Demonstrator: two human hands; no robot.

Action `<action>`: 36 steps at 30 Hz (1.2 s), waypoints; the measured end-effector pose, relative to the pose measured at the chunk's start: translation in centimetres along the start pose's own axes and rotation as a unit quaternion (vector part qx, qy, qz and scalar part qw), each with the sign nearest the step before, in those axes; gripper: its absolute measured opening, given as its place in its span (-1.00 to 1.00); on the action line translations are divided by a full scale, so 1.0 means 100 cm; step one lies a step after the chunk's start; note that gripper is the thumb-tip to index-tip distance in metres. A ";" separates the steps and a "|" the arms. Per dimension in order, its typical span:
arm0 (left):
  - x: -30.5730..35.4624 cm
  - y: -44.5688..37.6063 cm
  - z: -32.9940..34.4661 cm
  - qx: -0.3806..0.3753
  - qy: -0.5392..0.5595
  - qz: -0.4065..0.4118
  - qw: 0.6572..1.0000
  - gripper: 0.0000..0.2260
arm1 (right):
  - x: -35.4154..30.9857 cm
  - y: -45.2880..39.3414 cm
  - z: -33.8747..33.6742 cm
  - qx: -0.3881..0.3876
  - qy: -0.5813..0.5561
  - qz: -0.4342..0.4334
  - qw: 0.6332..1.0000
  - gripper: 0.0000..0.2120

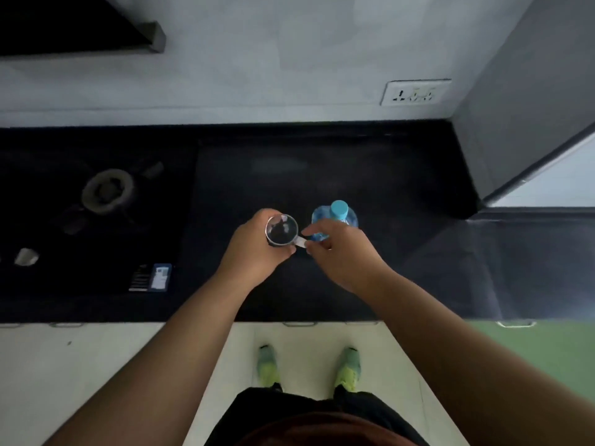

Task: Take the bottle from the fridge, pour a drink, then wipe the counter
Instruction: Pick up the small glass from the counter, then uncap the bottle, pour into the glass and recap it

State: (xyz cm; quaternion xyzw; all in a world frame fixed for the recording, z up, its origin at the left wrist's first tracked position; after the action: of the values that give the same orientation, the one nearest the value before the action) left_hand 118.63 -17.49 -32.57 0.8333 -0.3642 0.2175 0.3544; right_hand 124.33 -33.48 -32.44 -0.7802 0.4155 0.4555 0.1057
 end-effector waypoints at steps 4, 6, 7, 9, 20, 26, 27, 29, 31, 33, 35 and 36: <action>-0.019 -0.028 0.008 0.033 -0.074 -0.002 0.997 -0.75 | 0.017 -0.007 0.010 -0.012 0.007 0.007 1.000 -0.70; -0.030 -0.042 0.021 0.022 -0.090 -0.014 0.996 -0.76 | 0.024 -0.009 0.015 -0.022 0.014 0.012 1.000 -0.68; -0.036 -0.049 0.028 0.019 -0.098 -0.021 0.995 -0.75 | 0.025 -0.010 0.017 -0.026 0.022 0.010 0.999 -0.68; -0.043 -0.060 0.043 0.012 -0.112 -0.029 0.993 -0.75 | 0.024 -0.014 0.020 -0.031 0.036 -0.003 0.999 -0.69; -0.065 -0.099 0.093 -0.005 -0.154 -0.065 0.986 -0.64 | 0.055 0.002 0.003 0.023 0.074 0.064 0.995 -0.79; -0.067 -0.102 0.102 -0.022 -0.157 -0.067 0.985 -0.54 | 0.070 0.010 -0.031 0.142 0.080 0.090 0.982 -0.57; -0.068 -0.102 0.104 -0.029 -0.157 -0.068 0.985 -0.48 | 0.069 0.009 -0.034 0.153 0.074 0.084 0.982 -0.51; -0.069 -0.100 0.108 -0.043 -0.159 -0.069 0.984 -0.37 | 0.066 0.004 -0.035 0.153 0.070 0.060 0.984 -0.37; -0.069 -0.096 0.109 -0.059 -0.159 -0.076 0.983 -0.28 | 0.063 -0.003 -0.032 0.123 0.070 0.044 0.989 -0.17; -0.068 -0.091 0.108 -0.081 -0.153 -0.089 0.981 -0.18 | 0.060 -0.010 -0.026 0.073 0.076 0.028 0.994 -0.03; -0.059 -0.086 0.100 -0.086 -0.128 -0.088 0.984 -0.13 | 0.058 -0.017 -0.021 0.038 0.080 0.013 0.996 0.01; -0.049 -0.082 0.092 -0.082 -0.106 -0.076 0.988 -0.14 | 0.058 -0.019 -0.020 0.033 0.080 0.012 0.996 0.00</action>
State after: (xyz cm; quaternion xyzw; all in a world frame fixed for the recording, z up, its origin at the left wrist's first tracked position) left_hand 122.71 -18.24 -45.19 0.8450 -0.3520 0.0702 0.3965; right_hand 128.38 -36.57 -36.37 -0.8049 0.4472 0.3789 0.0925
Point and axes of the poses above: each hand's wrist, its own y-axis away from the middle knuckle, its own z-axis out of the palm, x = y × z, the point moved 9 cm from there along -y, towards the middle knuckle, and after that the axes turned 13 degrees about -z, right-handed, at the moved point
